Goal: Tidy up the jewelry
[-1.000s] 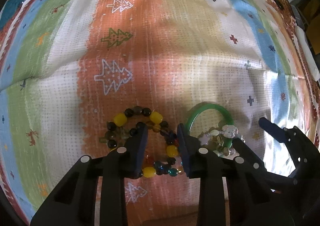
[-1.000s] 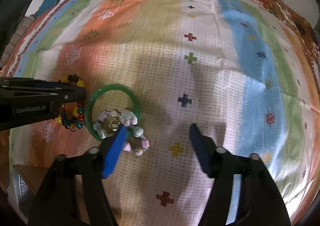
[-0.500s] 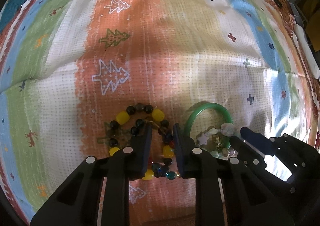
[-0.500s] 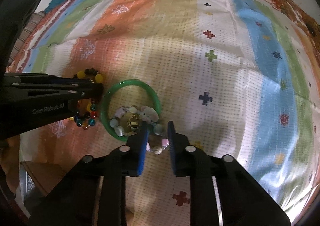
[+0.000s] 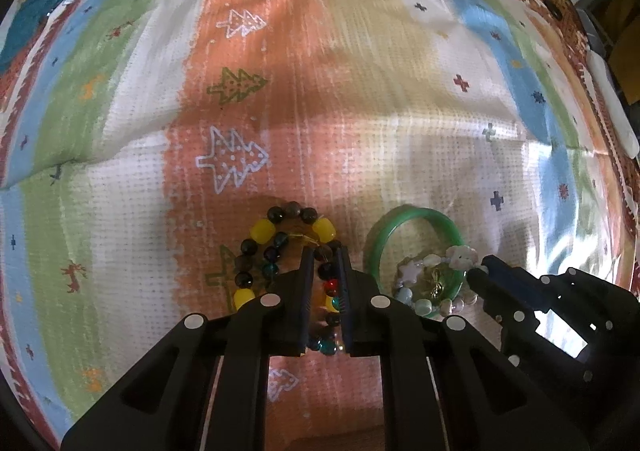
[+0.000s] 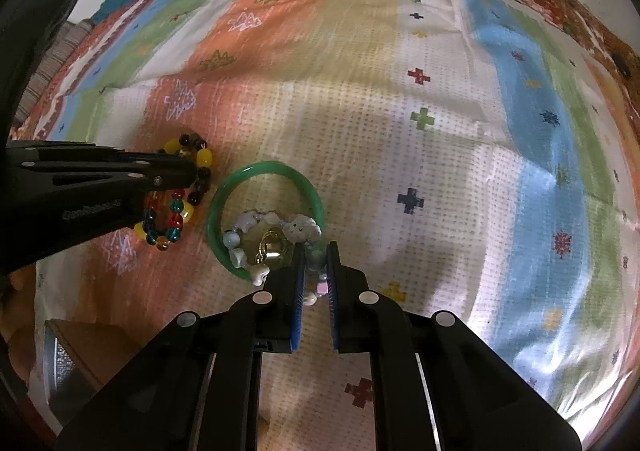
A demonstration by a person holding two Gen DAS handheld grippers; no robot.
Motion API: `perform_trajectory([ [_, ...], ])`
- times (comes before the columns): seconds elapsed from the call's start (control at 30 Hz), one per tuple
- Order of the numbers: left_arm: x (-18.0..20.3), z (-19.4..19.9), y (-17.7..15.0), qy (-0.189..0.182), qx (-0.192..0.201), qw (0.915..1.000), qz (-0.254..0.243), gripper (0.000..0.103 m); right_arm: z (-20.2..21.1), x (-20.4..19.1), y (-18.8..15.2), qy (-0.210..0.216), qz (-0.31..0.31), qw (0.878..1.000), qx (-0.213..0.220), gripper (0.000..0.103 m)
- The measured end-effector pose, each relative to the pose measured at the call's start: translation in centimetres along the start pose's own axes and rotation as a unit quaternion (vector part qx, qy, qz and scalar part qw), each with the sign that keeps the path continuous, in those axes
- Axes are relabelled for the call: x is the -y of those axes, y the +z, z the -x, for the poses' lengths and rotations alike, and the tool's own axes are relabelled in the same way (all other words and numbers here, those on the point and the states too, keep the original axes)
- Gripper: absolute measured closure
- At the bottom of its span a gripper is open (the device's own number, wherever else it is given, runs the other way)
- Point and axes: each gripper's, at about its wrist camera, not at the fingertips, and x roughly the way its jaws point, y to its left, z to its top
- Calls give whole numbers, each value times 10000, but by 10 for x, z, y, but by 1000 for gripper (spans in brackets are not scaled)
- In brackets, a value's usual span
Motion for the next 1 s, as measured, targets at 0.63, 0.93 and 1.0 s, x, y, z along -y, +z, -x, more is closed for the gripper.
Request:
perform_trajectory([
  [0.63, 13, 24, -14, 261, 119, 9990, -340, 100, 40, -2, -2, 15, -69, 9993, 379, 92],
  [0.93, 19, 13, -10, 220, 36, 9993, -311, 79, 35, 1, -1, 27, -108, 9995, 311, 91],
  [1.0, 20, 8, -8, 229, 25, 9993, -301, 79, 34, 2, -2, 16, -106, 9995, 289, 91],
])
